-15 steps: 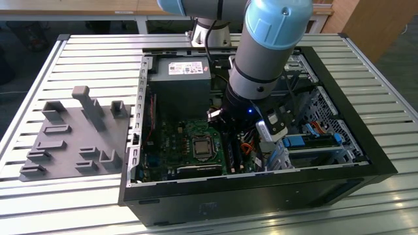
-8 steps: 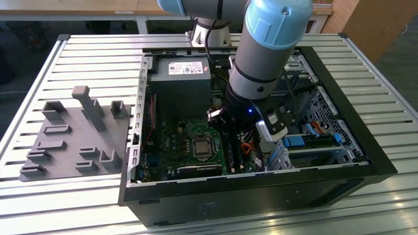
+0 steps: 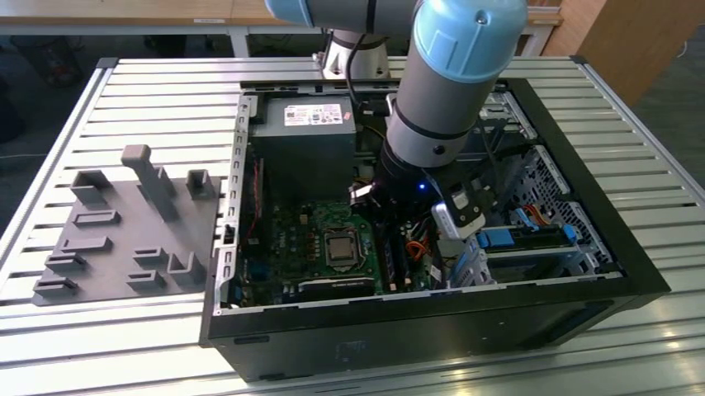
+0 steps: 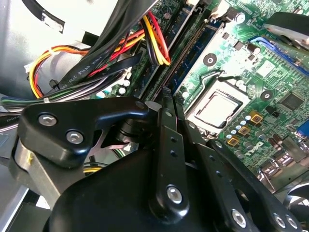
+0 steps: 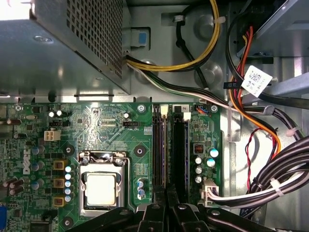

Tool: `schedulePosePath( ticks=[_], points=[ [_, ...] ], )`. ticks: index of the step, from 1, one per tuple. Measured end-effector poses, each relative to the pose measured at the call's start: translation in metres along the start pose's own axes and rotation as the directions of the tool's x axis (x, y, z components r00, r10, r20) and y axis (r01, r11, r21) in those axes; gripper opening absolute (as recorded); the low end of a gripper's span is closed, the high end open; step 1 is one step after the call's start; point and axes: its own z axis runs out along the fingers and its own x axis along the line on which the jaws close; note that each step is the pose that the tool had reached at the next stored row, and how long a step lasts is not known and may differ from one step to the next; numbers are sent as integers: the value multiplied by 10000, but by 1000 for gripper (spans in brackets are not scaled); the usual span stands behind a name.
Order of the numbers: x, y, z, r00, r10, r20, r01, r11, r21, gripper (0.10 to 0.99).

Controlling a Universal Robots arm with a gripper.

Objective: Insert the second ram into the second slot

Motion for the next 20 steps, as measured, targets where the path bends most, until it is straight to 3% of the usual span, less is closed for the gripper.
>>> schedulePosePath(
  ticks=[15, 18, 19, 20],
  points=[
    [-2, -1, 24, 10000, 0, 1, 0, 10000, -1, 129],
    [-2, -1, 24, 10000, 0, 0, 0, 10000, 0, 141],
    [-2, 0, 24, 10000, 0, 1, 0, 10000, -1, 204],
    [-1, 0, 20, 10000, 0, 1, 0, 10000, -1, 204]
  ],
)
